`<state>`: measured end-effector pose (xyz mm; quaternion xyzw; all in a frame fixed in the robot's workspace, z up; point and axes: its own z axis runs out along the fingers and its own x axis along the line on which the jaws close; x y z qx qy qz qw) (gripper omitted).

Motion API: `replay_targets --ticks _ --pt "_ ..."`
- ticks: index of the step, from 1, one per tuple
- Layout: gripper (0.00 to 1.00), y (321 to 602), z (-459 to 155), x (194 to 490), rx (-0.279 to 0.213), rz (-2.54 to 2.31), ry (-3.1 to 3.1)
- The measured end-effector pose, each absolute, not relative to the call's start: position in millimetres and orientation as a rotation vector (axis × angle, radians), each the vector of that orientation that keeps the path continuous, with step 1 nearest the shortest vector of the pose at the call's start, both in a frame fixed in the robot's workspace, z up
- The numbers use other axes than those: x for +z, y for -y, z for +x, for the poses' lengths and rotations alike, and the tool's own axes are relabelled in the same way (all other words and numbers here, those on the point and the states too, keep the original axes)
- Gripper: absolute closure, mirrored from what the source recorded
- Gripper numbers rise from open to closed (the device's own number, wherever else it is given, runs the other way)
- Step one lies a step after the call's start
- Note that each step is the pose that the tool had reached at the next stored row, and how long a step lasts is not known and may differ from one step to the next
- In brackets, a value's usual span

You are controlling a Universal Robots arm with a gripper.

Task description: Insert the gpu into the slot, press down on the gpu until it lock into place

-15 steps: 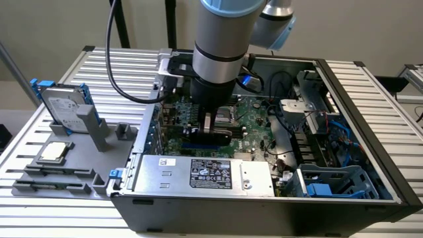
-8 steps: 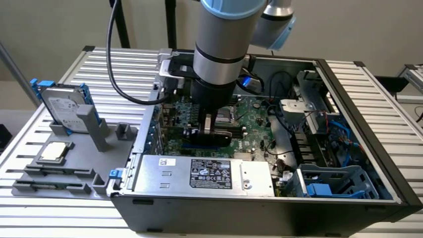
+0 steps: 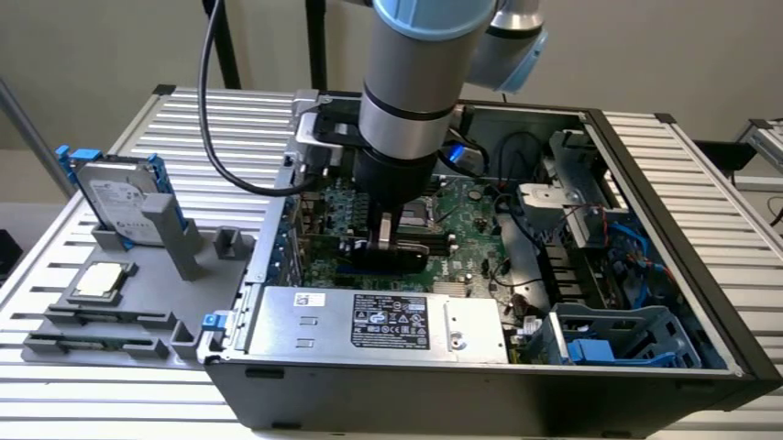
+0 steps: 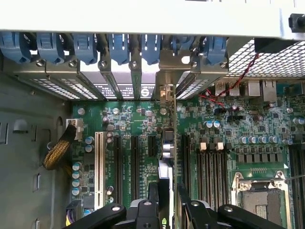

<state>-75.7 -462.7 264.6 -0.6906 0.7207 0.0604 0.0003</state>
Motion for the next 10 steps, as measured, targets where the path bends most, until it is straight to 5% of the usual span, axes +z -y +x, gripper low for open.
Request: replay_targets --ticks 10 --pt "0.74 462.2 -73.8 262.3 0.196 -2.174 -2.264"
